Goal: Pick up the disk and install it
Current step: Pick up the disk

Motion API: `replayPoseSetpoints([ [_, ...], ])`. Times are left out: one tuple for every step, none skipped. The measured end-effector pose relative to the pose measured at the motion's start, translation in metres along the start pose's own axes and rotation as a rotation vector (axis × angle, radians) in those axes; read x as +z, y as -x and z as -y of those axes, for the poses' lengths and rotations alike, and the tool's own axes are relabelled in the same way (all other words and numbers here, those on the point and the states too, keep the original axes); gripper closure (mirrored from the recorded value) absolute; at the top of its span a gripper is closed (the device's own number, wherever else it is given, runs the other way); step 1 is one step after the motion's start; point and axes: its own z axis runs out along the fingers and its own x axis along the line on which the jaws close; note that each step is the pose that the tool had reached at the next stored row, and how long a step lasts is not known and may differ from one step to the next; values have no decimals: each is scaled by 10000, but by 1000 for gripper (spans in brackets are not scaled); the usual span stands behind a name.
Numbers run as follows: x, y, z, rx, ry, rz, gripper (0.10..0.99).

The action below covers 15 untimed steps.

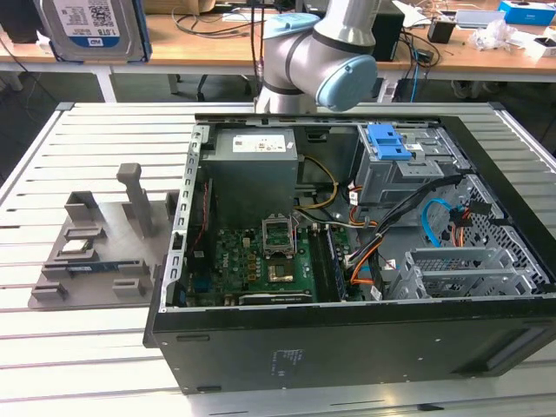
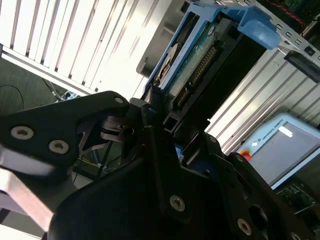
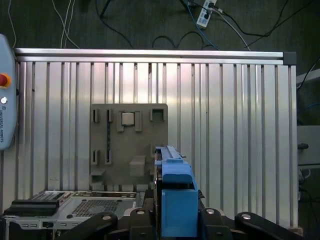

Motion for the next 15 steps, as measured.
replayPoseSetpoints([
  [-2,0,44,-1,0,-1,722],
  [-5,-1,115,-1,-1,0,722],
  [-6,-1,155,0,-1,0,722],
  [-8,0,197,1,-1,1,722],
  [-11,-1,252,0,-1,1,722],
  [-13,-2,296,-2,0,0,722],
  [-16,-1,360,-1,1,0,722],
  [-18,-1,406,0,-1,1,722],
  [-21,-2,480,-1,-1,1,722],
  [-26,-2,596,0,0,0,722],
  [-28,-2,644,0,0,0,722],
  [-30,-3,683,-1,0,0,722],
  [-32,-3,735,-1,0,0,722],
  [-34,-3,781,0,-1,1,722],
  [-37,-3,843,-1,-1,0,722],
])
